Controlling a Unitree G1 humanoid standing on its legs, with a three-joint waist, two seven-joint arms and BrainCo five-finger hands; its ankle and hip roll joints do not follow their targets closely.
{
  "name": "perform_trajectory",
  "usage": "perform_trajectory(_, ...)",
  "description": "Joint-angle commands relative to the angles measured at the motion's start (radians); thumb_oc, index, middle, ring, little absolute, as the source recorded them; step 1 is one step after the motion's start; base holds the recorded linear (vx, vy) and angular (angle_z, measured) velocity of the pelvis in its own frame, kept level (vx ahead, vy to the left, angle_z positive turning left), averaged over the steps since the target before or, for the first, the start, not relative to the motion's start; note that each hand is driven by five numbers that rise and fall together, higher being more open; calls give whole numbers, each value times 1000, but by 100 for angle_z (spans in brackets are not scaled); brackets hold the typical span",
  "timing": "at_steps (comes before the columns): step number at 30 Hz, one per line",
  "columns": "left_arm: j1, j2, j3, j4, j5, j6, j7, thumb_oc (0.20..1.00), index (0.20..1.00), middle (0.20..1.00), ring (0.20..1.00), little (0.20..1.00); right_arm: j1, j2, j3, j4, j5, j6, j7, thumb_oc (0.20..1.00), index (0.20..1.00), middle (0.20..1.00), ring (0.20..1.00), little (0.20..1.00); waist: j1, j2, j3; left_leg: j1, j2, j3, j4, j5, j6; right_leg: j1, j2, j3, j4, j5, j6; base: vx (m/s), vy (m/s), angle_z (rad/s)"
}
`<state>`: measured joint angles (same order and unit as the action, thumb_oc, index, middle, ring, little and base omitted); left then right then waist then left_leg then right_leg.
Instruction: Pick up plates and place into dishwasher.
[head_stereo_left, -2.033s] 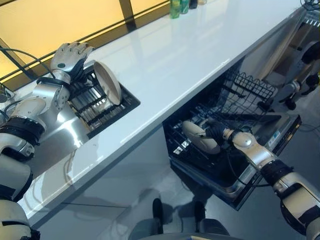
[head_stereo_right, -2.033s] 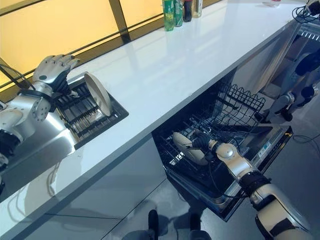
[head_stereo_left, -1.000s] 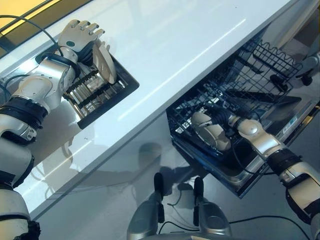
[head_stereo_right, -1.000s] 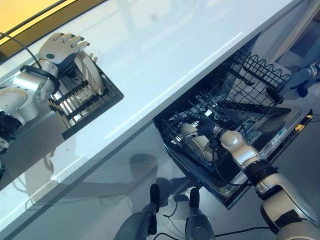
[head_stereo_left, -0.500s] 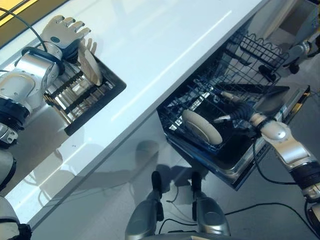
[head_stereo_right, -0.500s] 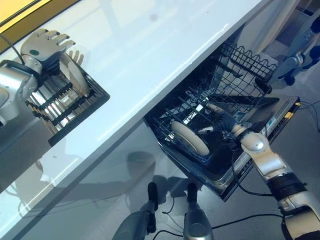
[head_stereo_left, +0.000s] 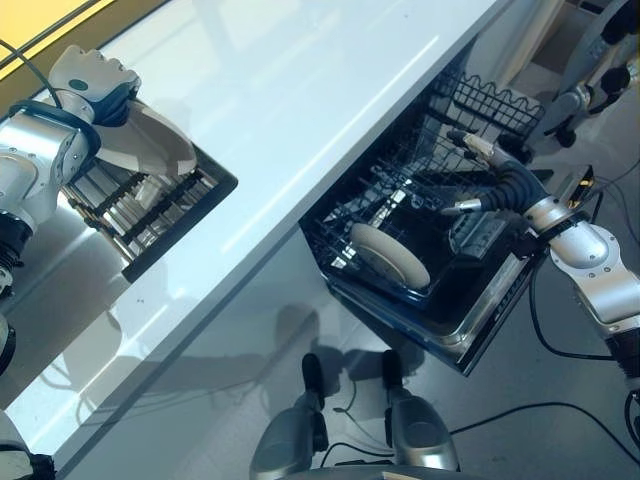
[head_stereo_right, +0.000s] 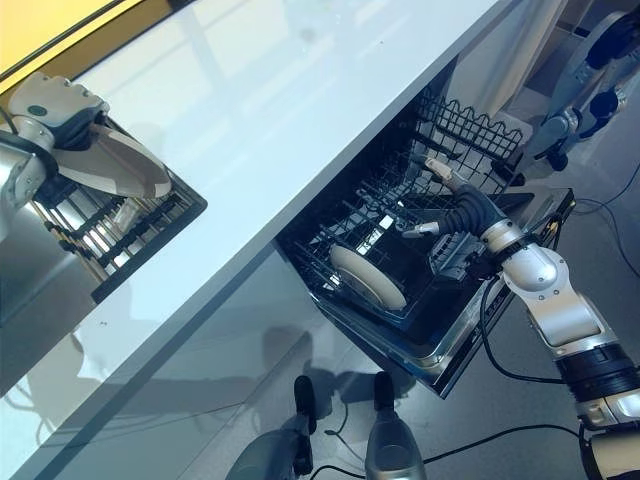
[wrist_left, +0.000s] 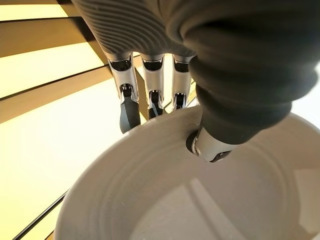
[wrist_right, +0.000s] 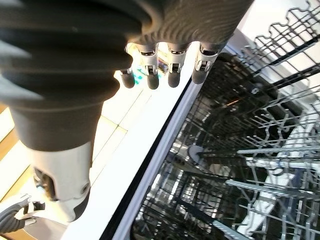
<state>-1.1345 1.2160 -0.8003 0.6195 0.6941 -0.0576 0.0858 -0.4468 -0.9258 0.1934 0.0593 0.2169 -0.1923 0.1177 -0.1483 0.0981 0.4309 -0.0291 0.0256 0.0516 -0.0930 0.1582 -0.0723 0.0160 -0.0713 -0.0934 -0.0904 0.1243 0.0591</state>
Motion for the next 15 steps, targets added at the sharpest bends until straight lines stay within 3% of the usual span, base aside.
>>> perform_trajectory(1, 39, 7, 70, 65, -11, 5, 30, 200, 200, 200, 200, 200, -19, -30, -54, -92, 45, -78, -43, 1000, 1000, 1000, 1000, 1000, 7, -28, -111, 50, -61, 12, 6, -149, 32, -45, -39, -3, 60, -74, 57, -2, -79, 0)
perform_trajectory(8, 48, 24, 118, 31, -206, -11, 245, 200, 200, 200, 200, 200, -35, -17, -26, -124, 105, -124, -48, 1000, 1000, 1000, 1000, 1000, 41, -35, -170, 78, -55, 3, 6, -155, 28, 8, -39, -26, 37, -79, 58, -1, -110, 2)
perform_trajectory(10, 73, 17, 171, -8, -288, -54, 331, 200, 200, 200, 200, 200, -45, 16, -22, -139, 137, -156, -35, 1000, 1000, 1000, 1000, 1000, 62, -40, -195, 86, -53, -4, 6, -157, 28, 28, -36, -33, 30, -83, 56, 15, -131, 1)
perform_trajectory(15, 170, -73, 331, -105, -387, -158, 387, 200, 200, 200, 200, 200, -104, 119, 32, -149, 133, -150, -27, 1000, 1000, 1000, 1000, 1000, 102, -48, -250, 111, -49, -24, 6, -165, 27, 66, -31, -51, 23, -96, 49, 31, -107, 12)
